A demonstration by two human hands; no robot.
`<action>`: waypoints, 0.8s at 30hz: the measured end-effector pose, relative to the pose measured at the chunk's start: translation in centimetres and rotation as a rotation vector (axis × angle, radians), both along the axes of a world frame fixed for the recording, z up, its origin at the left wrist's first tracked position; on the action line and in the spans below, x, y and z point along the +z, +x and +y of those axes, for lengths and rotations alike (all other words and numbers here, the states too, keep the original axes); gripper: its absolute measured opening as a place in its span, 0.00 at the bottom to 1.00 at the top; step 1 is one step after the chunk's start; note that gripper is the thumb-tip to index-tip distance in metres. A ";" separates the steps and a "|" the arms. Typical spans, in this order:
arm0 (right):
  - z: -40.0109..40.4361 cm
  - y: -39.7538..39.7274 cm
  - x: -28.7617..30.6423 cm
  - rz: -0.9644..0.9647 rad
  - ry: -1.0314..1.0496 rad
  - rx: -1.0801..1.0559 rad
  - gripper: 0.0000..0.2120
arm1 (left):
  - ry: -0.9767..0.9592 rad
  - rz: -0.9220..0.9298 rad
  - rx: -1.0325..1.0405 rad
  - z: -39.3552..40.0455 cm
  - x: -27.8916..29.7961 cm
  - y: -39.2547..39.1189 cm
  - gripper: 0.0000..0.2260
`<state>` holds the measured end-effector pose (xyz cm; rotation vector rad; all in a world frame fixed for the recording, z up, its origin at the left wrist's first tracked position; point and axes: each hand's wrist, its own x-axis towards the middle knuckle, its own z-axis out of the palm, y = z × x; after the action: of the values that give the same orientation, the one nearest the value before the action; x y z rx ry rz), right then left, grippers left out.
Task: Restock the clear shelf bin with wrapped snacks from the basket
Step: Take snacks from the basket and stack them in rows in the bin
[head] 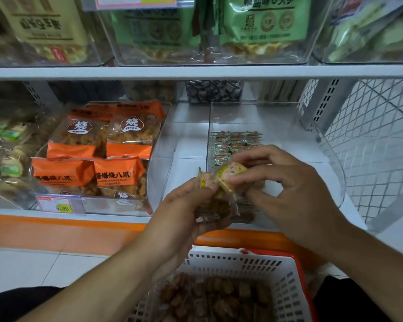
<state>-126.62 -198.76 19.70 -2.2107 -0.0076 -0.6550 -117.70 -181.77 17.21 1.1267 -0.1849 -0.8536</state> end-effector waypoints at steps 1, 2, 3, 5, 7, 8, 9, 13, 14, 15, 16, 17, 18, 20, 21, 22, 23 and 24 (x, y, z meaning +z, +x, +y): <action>0.3 -0.1 -0.3 0.006 -0.008 0.000 0.21 | -0.026 0.035 0.011 0.0 0.2 0.0 0.16; 0.6 -0.2 -0.6 0.031 0.005 0.008 0.22 | -0.051 0.067 0.025 0.0 0.3 0.0 0.16; 0.7 -0.3 -0.8 0.064 0.018 0.025 0.22 | -0.074 0.088 0.040 0.1 0.5 0.1 0.16; 0.7 -0.3 -1.1 0.114 0.067 0.067 0.19 | -0.096 0.094 0.060 0.2 0.6 0.2 0.15; 0.6 -0.2 -0.9 0.142 0.198 0.088 0.13 | -0.083 0.063 0.066 0.3 0.6 0.3 0.16; 0.6 -0.1 -0.9 0.136 0.246 0.072 0.11 | -0.070 0.035 0.064 0.3 0.6 0.3 0.17; 0.6 0.0 -0.9 0.127 0.271 0.036 0.09 | -0.054 -0.003 0.054 0.2 0.5 0.3 0.17; 0.1 0.5 -0.9 0.145 0.512 -0.009 0.15 | 0.006 -0.123 0.019 0.1 0.1 0.2 0.15; -0.1 0.6 -0.9 0.152 0.588 0.005 0.18 | 0.010 -0.139 0.016 0.2 0.0 0.2 0.14; -0.2 0.7 -1.0 0.163 0.666 0.027 0.21 | 0.011 -0.159 0.008 0.2 -0.1 0.2 0.14; -0.3 0.7 -1.1 0.176 0.742 0.054 0.23 | 0.011 -0.179 0.001 0.3 -0.1 0.2 0.14; -0.4 0.7 -1.0 0.185 0.800 0.075 0.24 | 0.013 -0.197 -0.003 0.3 -0.1 0.1 0.14; -0.4 0.8 -0.9 0.190 0.811 0.092 0.23 | 0.018 -0.214 -0.002 0.4 -0.2 0.1 0.13; -0.8 0.8 -0.6 0.188 0.693 0.109 0.21 | 0.039 -0.245 0.004 0.4 -0.2 0.2 0.11; -0.9 0.7 -0.4 0.190 0.606 0.112 0.20 | 0.056 -0.264 -0.002 0.5 -0.2 0.3 0.10; -1.1 0.7 -0.1 0.199 0.534 0.117 0.20 | 0.073 -0.280 -0.023 0.5 -0.1 0.5 0.11; -1.4 0.6 0.2 0.216 0.492 0.126 0.21 | 0.084 -0.285 -0.054 0.6 0.1 0.6 0.12; -1.5 0.6 0.4 0.236 0.480 0.143 0.21 | 0.091 -0.279 -0.090 0.7 0.2 0.8 0.13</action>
<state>-126.04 -200.29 20.08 -1.7884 0.1012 -0.2752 -116.95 -181.07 17.40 1.3298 -0.4338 -0.7872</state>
